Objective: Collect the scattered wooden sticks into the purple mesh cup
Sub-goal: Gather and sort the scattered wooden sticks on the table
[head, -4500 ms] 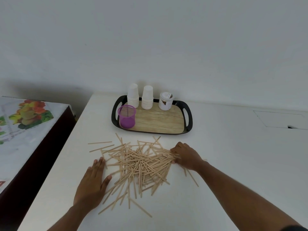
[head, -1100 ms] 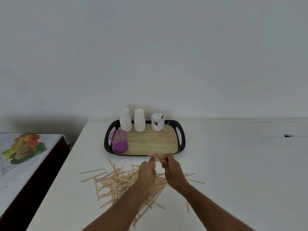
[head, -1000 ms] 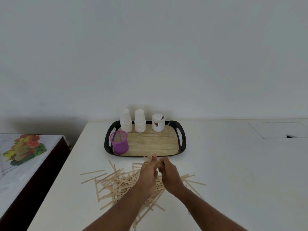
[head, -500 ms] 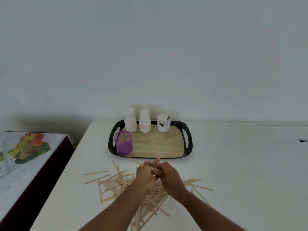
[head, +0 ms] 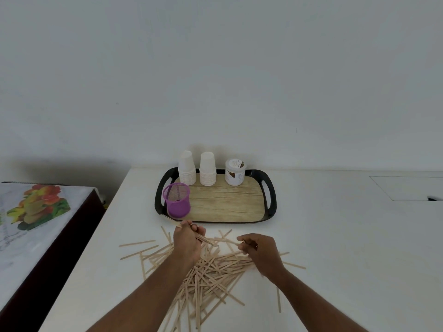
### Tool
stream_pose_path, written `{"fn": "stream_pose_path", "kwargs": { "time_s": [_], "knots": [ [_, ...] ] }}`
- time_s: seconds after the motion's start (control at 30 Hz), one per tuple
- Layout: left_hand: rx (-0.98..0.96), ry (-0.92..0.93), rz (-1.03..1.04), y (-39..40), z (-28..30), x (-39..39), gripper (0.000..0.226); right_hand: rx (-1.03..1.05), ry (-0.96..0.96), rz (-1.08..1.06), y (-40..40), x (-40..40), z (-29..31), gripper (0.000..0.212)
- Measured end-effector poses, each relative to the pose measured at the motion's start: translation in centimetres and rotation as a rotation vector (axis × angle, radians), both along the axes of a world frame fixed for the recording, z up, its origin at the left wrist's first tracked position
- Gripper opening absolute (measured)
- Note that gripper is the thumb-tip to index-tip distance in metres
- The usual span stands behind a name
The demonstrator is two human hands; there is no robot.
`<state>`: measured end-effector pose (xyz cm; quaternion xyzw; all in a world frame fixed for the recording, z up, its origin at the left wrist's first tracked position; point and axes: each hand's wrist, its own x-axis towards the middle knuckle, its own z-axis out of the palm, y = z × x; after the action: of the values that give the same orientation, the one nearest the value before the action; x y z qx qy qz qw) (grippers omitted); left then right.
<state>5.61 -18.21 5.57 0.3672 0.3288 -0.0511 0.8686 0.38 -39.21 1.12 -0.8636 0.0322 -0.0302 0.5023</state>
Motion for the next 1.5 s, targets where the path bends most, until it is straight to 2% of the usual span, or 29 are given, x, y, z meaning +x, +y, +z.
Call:
{"fn": "stream_pose_path", "kwargs": {
  "time_s": [0.13, 0.27, 0.57, 0.73, 0.93, 1.03, 1.27, 1.37, 1.5],
  "knots": [
    [0.133, -0.023, -0.081, 0.1, 0.1, -0.4, 0.028, 0.21, -0.011, -0.096, 1.2, 0.7, 2.2, 0.019],
    [0.138, -0.018, -0.204, -1.2, 0.4, -1.6, 0.027, 0.333, -0.041, -0.14, 4.1, 1.5, 4.0, 0.02],
    [-0.025, -0.096, -0.275, -3.0, 0.9, -3.5, 0.034, 0.196, -0.148, -0.192, 8.4, 0.5, 3.4, 0.016],
    [0.037, -0.102, -0.361, -3.2, 0.3, -3.8, 0.03, 0.1, -0.179, -0.197, 8.3, -0.2, 2.6, 0.012],
    [-0.053, -0.008, -0.243, -3.0, 0.3, -3.9, 0.025, 0.043, -0.099, -0.063, 8.2, -1.0, 2.0, 0.026],
    [-0.102, 0.058, -0.212, -2.8, 0.4, -3.9, 0.022, 0.119, -0.071, -0.096, 8.0, -1.0, 2.1, 0.021],
    [-0.011, 0.097, -0.242, -2.2, -0.3, -3.5, 0.015, 0.257, -0.095, -0.199, 8.2, -0.9, 3.3, 0.023],
    [-0.016, 0.041, -0.269, -2.4, -0.1, -3.8, 0.015, 0.335, -0.127, -0.264, 8.7, -0.4, 4.1, 0.025],
    [-0.051, -0.051, -0.339, -3.3, 0.9, -4.5, 0.026, 0.354, -0.127, -0.32, 9.8, 0.5, 4.7, 0.028]
  ]
}}
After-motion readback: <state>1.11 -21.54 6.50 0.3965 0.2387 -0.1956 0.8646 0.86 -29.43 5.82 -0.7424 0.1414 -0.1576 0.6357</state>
